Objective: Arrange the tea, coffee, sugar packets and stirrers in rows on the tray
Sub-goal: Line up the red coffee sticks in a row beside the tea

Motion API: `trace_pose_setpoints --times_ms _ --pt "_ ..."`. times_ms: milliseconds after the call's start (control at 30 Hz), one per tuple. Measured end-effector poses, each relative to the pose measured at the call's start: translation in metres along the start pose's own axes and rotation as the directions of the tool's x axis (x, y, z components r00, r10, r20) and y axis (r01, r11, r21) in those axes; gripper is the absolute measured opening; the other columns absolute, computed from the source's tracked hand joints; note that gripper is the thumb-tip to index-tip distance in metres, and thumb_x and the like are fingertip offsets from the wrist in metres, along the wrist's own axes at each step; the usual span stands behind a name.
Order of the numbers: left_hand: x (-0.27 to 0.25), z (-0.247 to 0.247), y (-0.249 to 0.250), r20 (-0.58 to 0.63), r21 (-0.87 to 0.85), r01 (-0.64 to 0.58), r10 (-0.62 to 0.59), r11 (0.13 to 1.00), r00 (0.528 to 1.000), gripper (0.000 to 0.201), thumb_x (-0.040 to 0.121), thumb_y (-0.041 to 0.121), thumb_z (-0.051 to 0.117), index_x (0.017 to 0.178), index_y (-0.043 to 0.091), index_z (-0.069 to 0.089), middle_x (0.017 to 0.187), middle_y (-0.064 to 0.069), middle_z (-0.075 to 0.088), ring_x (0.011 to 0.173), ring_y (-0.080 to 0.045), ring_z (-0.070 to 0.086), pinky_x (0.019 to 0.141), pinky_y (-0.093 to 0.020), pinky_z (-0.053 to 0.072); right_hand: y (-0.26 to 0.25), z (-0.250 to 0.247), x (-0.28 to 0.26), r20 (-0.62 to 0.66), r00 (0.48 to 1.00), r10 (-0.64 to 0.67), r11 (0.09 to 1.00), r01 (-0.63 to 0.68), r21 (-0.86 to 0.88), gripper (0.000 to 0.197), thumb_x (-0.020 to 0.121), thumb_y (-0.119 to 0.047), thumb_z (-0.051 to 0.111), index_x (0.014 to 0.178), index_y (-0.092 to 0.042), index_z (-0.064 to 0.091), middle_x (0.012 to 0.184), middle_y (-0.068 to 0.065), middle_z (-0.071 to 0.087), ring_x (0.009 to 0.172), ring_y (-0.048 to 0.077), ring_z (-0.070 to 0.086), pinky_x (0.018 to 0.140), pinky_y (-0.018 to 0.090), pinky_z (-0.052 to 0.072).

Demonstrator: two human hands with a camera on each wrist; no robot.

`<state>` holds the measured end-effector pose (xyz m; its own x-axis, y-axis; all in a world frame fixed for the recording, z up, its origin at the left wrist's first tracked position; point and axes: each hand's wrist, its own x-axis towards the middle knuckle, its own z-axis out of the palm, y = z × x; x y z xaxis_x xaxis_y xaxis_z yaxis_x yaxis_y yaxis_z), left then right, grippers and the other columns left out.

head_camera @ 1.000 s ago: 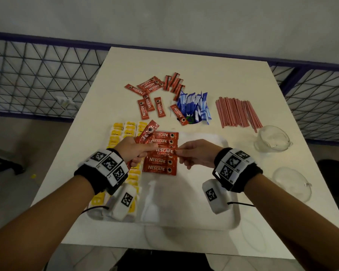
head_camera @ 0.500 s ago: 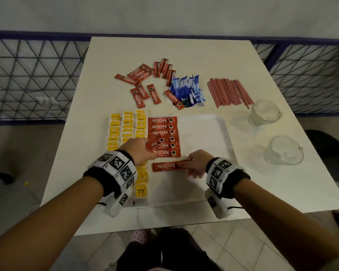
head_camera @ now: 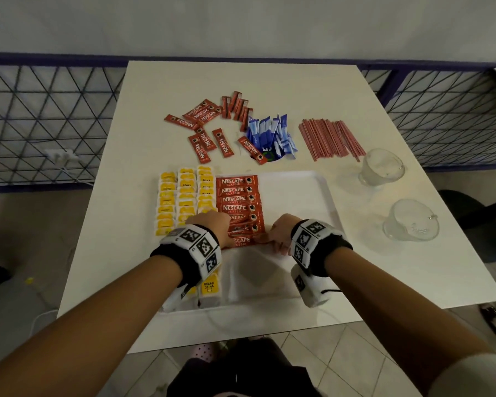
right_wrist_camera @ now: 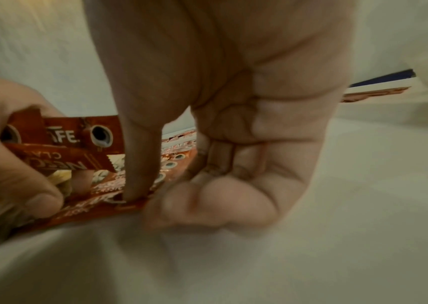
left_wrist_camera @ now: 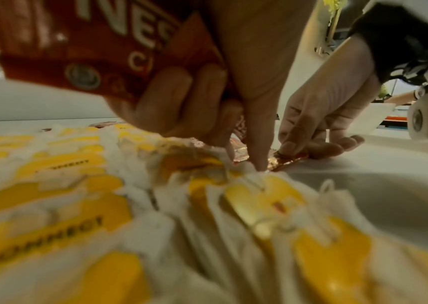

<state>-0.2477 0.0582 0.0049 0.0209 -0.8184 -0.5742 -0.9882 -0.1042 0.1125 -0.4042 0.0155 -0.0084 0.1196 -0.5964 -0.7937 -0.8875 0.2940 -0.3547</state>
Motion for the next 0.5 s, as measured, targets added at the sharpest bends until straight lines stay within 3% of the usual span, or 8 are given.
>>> trace_pose_setpoints --times_ms 200,300,400,500 --pt "0.0041 0.0016 0.0031 -0.015 0.066 -0.01 0.011 0.998 1.0 0.034 0.085 0.044 0.06 0.103 0.016 0.059 0.095 -0.002 0.063 0.085 -0.022 0.062 0.072 -0.031 0.049 0.0005 0.0014 0.006 -0.006 1.0 -0.007 0.998 0.006 -0.056 0.041 0.074 -0.047 0.072 0.064 -0.011 0.055 0.065 0.005 0.059 0.068 0.024 0.054 0.07 0.033 0.048" --pt "0.0055 0.0011 0.0029 -0.009 0.085 -0.011 0.011 0.996 1.0 0.035 0.087 0.044 0.059 0.107 0.016 0.057 0.102 -0.004 0.063 0.091 -0.023 0.062 0.073 -0.031 0.047 0.0014 0.0011 0.0082 0.015 1.0 -0.011 0.997 0.012 -0.079 0.042 0.075 -0.049 0.07 0.063 -0.012 0.055 0.068 0.007 0.059 0.068 0.024 0.054 0.075 0.035 0.05" --pt "0.0064 0.0007 0.002 -0.002 0.084 -0.012 0.012 0.996 1.0 0.037 0.087 0.043 0.058 0.11 0.015 0.056 0.106 -0.005 0.062 0.095 -0.024 0.062 0.075 -0.032 0.048 0.0006 -0.0007 0.0085 0.041 0.999 0.009 0.998 -0.007 -0.068 0.041 0.078 -0.043 0.07 0.062 -0.01 0.054 0.062 0.006 0.058 0.056 0.02 0.052 0.068 0.033 0.048" --pt "0.0061 -0.0017 0.0001 0.003 0.05 -0.023 0.023 0.998 1.0 0.038 0.086 0.044 0.06 0.11 0.014 0.058 0.105 -0.005 0.062 0.093 -0.023 0.062 0.078 -0.032 0.05 0.0018 -0.0049 0.0054 0.054 0.999 0.005 1.0 -0.004 -0.018 0.033 0.083 -0.03 0.068 0.064 -0.008 0.053 0.059 0.005 0.054 0.054 0.018 0.05 0.053 0.025 0.045"
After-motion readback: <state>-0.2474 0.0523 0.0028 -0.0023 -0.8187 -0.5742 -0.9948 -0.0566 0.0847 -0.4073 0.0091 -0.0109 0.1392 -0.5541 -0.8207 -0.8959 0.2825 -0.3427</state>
